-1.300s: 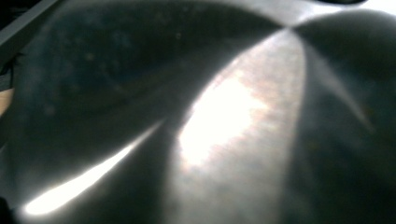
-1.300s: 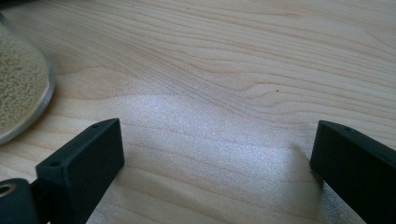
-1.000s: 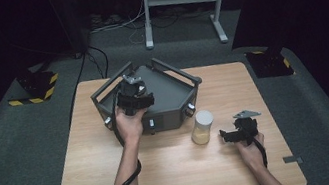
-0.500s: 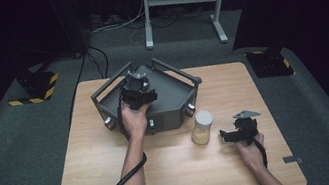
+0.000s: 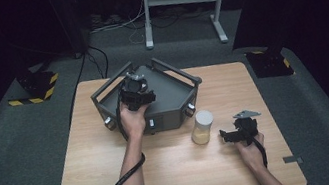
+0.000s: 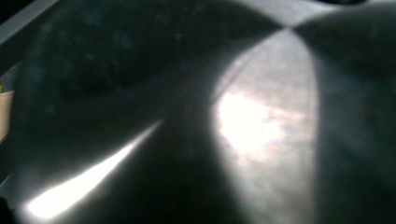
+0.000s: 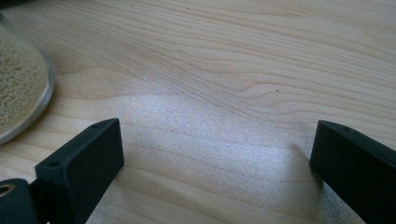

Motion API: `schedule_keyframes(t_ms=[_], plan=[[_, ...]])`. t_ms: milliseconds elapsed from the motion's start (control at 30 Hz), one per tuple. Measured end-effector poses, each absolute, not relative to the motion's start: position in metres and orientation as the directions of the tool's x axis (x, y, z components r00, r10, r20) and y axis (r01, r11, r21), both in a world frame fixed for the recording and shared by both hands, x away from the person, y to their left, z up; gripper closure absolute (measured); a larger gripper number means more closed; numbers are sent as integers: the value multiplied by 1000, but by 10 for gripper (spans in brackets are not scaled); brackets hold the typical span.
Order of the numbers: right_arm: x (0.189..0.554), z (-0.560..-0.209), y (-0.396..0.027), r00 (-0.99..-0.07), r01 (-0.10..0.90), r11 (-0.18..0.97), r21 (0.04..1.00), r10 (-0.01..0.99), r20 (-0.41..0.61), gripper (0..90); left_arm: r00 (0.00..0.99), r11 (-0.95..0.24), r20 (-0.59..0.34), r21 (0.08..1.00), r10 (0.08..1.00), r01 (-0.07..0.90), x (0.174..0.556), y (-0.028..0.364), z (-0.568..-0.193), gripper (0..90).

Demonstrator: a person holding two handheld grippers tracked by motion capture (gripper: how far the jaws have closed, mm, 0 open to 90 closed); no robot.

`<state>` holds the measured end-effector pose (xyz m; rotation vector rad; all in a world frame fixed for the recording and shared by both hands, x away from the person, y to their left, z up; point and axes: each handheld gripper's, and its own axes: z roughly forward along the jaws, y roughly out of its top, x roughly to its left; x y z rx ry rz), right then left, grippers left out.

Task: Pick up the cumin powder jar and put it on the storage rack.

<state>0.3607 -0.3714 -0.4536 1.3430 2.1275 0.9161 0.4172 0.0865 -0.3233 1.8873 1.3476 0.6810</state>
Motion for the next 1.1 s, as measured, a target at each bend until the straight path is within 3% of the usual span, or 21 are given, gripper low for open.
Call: schedule_keyframes(t_ms=[767, 800, 833, 867, 1100], plan=[[360, -454, -371, -418, 599, 304, 741, 908, -34, 24, 316, -193, 11, 812, 949, 551, 411, 91, -333, 311], [360, -454, -371, -418, 600, 304, 740, 908, -34, 24, 305, -187, 14, 817, 952, 546, 409, 89, -335, 299], [360, -454, -371, -418, 600, 304, 740, 908, -34, 24, 247, -73, -64, 858, 967, 508, 405, 82, -350, 255], [360, -454, -371, -418, 600, 304, 740, 908, -34, 24, 287, -156, -8, 826, 958, 542, 407, 89, -339, 213], [360, -454, -371, -418, 600, 304, 740, 908, -34, 24, 290, -128, -37, 840, 956, 528, 399, 100, -340, 81]])
